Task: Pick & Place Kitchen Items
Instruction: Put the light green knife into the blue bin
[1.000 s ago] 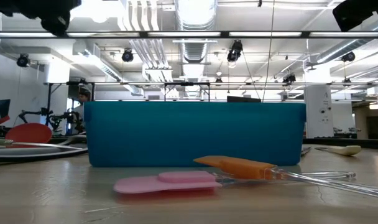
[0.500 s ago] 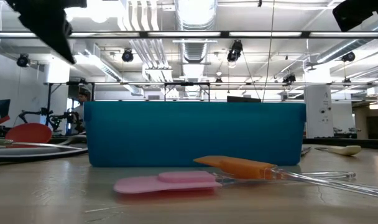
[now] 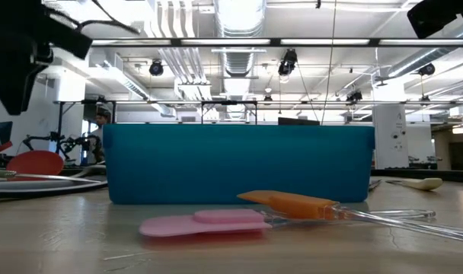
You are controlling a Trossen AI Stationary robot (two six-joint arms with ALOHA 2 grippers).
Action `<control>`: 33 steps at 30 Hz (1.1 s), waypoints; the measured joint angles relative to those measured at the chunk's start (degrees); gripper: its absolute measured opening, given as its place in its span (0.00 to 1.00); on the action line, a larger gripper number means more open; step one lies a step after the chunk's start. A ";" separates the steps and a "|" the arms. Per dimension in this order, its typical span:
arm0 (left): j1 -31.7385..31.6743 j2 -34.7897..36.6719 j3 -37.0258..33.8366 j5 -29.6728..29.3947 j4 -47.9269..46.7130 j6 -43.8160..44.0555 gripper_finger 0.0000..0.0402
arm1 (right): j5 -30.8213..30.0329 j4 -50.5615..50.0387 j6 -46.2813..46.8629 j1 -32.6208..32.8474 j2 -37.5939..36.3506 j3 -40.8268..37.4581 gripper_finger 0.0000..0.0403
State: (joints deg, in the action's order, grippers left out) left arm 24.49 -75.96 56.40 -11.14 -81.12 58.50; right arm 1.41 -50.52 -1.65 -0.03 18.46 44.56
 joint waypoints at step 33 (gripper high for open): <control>0.00 -3.75 -17.36 5.63 18.85 -4.42 0.55 | 0.02 0.00 0.11 0.02 0.00 0.02 0.02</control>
State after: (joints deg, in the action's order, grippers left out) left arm 24.49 -79.70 39.04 -5.50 -62.27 54.08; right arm 1.43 -50.52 -1.54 -0.01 18.46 44.57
